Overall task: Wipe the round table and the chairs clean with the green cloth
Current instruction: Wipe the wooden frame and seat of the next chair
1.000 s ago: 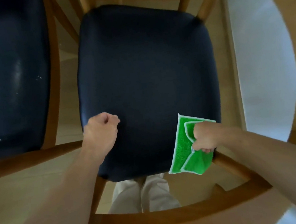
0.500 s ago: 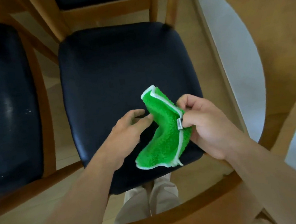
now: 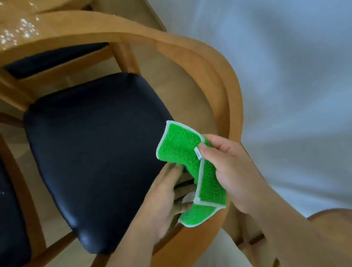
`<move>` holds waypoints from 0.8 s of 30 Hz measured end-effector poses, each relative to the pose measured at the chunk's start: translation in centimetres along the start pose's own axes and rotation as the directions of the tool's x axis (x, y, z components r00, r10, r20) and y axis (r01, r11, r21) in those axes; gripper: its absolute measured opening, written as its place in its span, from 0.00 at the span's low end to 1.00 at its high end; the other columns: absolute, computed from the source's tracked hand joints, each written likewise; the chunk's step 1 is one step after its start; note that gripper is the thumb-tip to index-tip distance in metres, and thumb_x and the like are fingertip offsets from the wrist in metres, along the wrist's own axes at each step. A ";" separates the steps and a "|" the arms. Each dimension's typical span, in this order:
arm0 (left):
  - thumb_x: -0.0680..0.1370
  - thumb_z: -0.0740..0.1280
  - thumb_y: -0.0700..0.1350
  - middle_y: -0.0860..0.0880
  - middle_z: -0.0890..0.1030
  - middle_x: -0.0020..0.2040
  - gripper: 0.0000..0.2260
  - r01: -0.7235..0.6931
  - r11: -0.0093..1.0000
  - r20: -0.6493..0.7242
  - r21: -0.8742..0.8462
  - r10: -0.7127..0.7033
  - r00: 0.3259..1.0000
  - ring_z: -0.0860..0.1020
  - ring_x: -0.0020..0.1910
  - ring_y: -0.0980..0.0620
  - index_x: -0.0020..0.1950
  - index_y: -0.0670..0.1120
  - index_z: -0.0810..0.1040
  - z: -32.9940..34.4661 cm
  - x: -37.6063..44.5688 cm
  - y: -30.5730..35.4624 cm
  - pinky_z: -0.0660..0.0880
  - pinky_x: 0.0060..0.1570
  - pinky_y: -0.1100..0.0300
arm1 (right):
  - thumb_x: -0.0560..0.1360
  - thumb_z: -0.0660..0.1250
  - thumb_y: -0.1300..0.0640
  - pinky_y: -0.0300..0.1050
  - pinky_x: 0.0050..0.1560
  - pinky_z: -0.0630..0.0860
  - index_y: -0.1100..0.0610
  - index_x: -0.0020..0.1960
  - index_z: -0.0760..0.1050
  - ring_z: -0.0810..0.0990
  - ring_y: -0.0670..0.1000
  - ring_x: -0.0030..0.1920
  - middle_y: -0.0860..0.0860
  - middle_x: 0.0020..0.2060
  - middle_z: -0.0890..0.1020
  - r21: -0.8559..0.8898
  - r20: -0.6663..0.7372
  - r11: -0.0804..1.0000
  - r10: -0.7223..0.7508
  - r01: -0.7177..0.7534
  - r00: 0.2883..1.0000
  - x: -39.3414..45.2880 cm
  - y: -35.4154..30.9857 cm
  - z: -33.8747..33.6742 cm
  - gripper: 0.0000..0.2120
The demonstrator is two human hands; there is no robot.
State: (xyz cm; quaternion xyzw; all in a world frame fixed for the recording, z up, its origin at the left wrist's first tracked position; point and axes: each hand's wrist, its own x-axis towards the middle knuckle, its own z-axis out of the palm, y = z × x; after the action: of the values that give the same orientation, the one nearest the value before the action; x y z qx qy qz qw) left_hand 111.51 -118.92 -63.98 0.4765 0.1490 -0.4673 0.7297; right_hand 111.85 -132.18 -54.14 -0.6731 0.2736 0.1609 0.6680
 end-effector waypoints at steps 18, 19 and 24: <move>0.77 0.64 0.50 0.46 0.73 0.63 0.30 0.187 0.625 -0.443 0.758 0.282 0.851 0.73 0.60 0.48 0.77 0.56 0.55 16.8 9.2 6.6 0.71 0.60 0.53 | 0.79 0.61 0.56 0.40 0.61 0.68 0.57 0.72 0.67 0.75 0.49 0.61 0.51 0.63 0.76 -0.568 -0.095 0.794 -0.324 0.216 0.941 9.5 -2.1 -13.4 0.22; 0.79 0.63 0.48 0.47 0.73 0.65 0.28 0.168 0.634 -0.433 0.755 0.289 0.854 0.73 0.62 0.50 0.77 0.54 0.56 17.2 9.2 6.9 0.71 0.61 0.56 | 0.80 0.59 0.56 0.44 0.64 0.68 0.55 0.76 0.60 0.73 0.49 0.65 0.50 0.67 0.73 -0.549 -0.011 0.807 -0.269 0.219 0.963 9.3 -1.6 -12.5 0.25; 0.81 0.59 0.48 0.47 0.80 0.58 0.33 0.298 0.570 -0.464 0.766 0.168 0.870 0.80 0.52 0.49 0.78 0.56 0.41 17.0 9.8 8.4 0.75 0.51 0.57 | 0.82 0.52 0.51 0.39 0.57 0.73 0.50 0.76 0.56 0.77 0.49 0.60 0.46 0.63 0.76 -0.522 0.019 0.841 -0.155 0.142 0.988 13.1 -2.3 -11.9 0.23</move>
State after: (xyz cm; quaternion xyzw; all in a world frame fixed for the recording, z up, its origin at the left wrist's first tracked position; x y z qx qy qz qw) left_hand 119.65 -137.50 -57.21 0.8540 0.1129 -0.3734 0.3442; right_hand 121.88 -146.05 -59.25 -0.8497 0.1748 0.1689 0.4678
